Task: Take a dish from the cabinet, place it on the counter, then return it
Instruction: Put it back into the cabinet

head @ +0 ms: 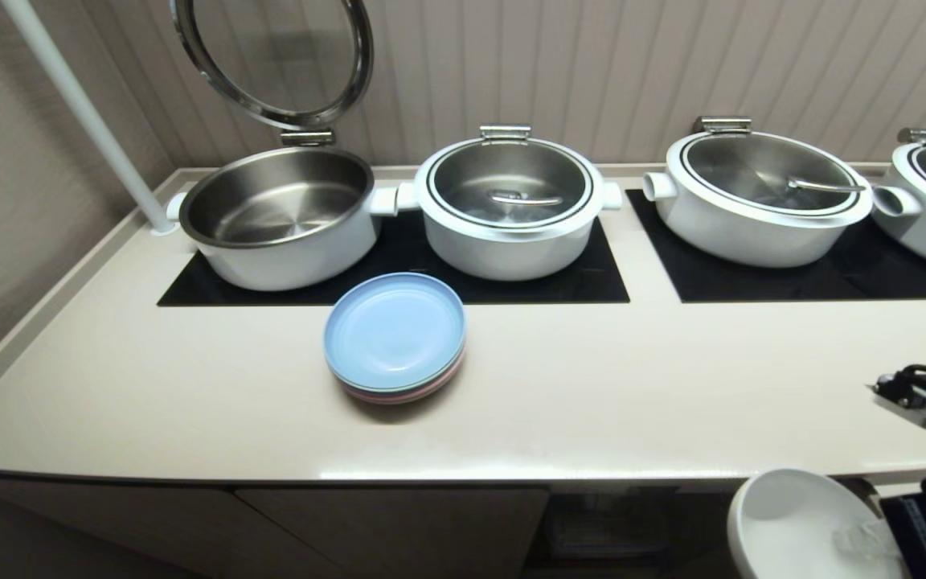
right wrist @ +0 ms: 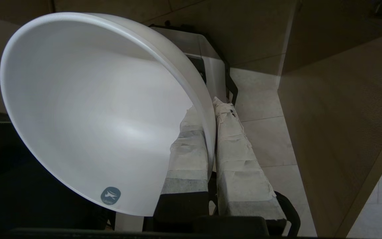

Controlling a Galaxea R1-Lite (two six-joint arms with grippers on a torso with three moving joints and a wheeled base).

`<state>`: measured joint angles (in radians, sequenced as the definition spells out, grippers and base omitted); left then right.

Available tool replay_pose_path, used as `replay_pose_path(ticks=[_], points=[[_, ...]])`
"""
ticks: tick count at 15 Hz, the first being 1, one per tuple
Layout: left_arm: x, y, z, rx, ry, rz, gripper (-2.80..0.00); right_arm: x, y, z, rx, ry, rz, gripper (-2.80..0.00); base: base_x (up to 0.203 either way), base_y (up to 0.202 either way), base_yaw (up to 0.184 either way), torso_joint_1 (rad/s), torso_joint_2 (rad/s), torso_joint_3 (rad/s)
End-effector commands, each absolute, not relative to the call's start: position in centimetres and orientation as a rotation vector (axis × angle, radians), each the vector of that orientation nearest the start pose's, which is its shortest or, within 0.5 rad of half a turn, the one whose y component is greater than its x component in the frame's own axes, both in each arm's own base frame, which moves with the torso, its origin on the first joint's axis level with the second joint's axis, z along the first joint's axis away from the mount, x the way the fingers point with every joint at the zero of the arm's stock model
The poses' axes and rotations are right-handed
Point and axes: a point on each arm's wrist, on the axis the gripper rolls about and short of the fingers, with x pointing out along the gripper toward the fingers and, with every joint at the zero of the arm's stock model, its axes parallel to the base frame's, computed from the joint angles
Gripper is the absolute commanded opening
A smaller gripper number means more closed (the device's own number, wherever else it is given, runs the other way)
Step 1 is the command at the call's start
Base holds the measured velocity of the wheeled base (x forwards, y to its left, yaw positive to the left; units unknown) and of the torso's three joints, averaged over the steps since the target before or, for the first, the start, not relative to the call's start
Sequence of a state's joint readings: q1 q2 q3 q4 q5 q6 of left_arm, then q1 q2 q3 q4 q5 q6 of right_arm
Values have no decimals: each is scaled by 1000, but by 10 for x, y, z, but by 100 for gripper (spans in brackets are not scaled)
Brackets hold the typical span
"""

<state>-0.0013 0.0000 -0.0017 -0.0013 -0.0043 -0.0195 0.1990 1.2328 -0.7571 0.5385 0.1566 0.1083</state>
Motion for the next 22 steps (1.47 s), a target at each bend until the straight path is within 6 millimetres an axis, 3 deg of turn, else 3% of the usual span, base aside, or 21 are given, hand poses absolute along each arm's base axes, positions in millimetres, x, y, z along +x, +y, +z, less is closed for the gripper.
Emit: replay_pose_path(ticks=[1,13,22], points=[[-23,0,76,-20,-3,-6,-280,122,29,181,84,1016,294,-280,0,0,0,0,0,0],[-23,0,76,-20,-3,-5,-280,75,27,164,58,1031,406,-280,0,0,0,0,0,0],[-23,0,76,-20,-3,-5,-280,23,12,143,60,1048,415,-280,0,0,0,0,0,0]])
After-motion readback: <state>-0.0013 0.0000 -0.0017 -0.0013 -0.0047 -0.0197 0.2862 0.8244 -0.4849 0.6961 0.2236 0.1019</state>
